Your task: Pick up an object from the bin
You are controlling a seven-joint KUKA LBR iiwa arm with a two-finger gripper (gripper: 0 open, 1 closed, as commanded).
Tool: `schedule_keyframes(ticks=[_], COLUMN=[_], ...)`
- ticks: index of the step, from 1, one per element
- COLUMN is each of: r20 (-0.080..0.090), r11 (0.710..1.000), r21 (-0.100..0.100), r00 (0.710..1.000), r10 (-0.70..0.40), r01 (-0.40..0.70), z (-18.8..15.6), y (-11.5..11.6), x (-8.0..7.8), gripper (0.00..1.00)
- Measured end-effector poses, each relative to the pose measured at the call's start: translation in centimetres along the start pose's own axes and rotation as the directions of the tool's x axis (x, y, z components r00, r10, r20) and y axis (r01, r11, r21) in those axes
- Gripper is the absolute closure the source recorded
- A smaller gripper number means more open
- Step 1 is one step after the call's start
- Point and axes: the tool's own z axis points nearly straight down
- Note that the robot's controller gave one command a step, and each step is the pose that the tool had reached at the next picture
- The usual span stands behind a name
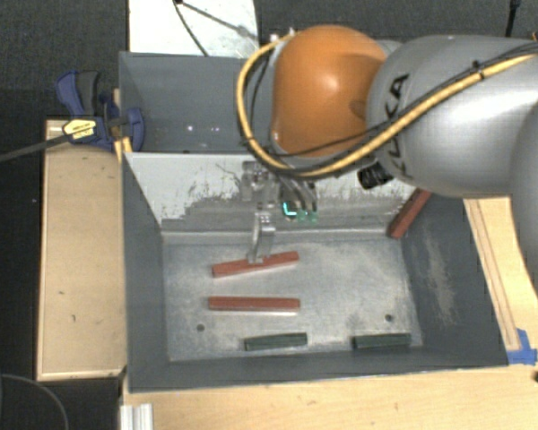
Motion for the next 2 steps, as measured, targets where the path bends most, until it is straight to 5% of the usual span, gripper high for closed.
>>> schedule_keyframes(ticks=[1, 2], r20=[-0.001, 0.014], r11=[0.999, 1.000], r21=[0.001, -0.003], r00=[0.999, 0.999], r10=[-0.036, -0.030], r01=[0.036, 0.030], z=[15.93, 15.21], y=[-3.47, -3.29], x=[4.93, 4.42], gripper=[0.00, 1.00])
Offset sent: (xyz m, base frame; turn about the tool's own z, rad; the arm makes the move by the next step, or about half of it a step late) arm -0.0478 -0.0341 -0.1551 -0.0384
